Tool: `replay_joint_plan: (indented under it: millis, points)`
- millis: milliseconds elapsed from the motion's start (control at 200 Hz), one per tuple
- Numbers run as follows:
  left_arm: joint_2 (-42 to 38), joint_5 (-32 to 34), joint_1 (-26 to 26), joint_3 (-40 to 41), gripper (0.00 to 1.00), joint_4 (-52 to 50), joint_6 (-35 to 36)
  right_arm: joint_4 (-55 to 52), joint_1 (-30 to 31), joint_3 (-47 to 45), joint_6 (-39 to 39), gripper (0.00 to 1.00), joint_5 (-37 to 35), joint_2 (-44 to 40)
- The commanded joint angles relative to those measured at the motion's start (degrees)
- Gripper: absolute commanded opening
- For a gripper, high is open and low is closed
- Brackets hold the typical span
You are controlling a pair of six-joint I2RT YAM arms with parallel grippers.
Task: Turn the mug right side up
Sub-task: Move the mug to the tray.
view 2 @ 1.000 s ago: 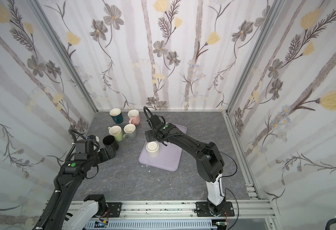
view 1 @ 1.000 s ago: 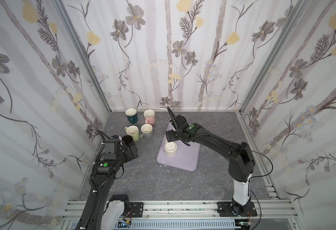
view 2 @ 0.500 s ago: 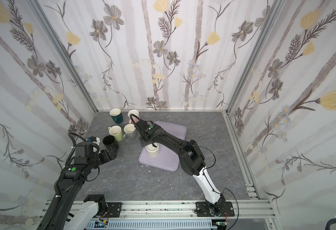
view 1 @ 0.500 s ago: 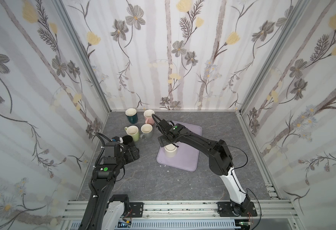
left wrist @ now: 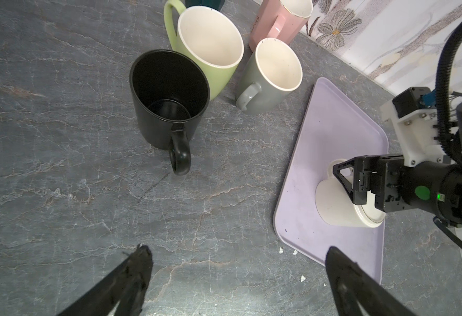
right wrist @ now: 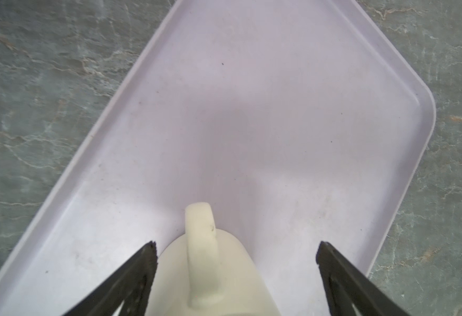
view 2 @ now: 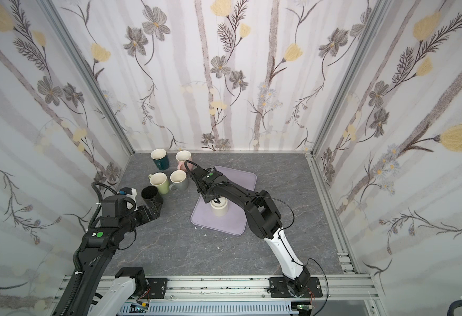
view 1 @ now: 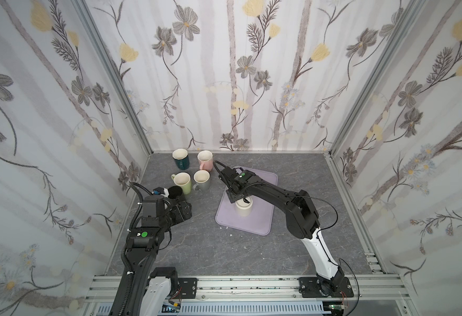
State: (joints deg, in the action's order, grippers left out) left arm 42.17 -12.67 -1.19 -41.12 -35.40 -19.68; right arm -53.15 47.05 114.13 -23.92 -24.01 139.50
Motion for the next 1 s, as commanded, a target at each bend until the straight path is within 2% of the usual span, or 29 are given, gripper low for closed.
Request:
replay_joint_plan:
  millis: [0, 335, 465, 530, 689, 879, 994]
  points:
    - [-0.3, 0.8, 0.1, -0.2, 1.00, 1.1, -0.3, 1.2, -1.7, -2.9, -0.9, 0.91, -2.8, -2.8]
    - [-0.4, 0.8, 0.0, -0.1, 1.00, 1.3, -0.3, 6.4, -6.3, -17.3, -2.2, 0.90, -2.6, -11.6]
    - [-0.5, 0.6, 0.0, 0.0, 1.00, 1.4, -0.3, 7.9, -7.6, -21.3, -2.5, 0.86, -2.3, -14.5]
    - [-0.5, 0.4, 0.0, 0.0, 1.00, 1.5, -0.3, 8.5, -8.2, -23.0, -2.6, 0.81, -1.8, -15.7]
    - [-0.5, 0.0, 0.0, 0.0, 1.00, 1.6, -0.3, 11.0, -8.5, -26.2, -2.5, 0.68, 1.9, -18.1]
    - [-0.8, 0.1, 0.0, 0.0, 1.00, 1.5, -0.2, 15.1, -8.1, -28.9, -1.3, 0.63, 10.8, -19.1]
    - [-1.1, 0.2, 0.0, 0.0, 1.00, 1.5, -0.1, 15.3, -7.2, -28.7, -1.0, 0.60, 12.4, -18.9]
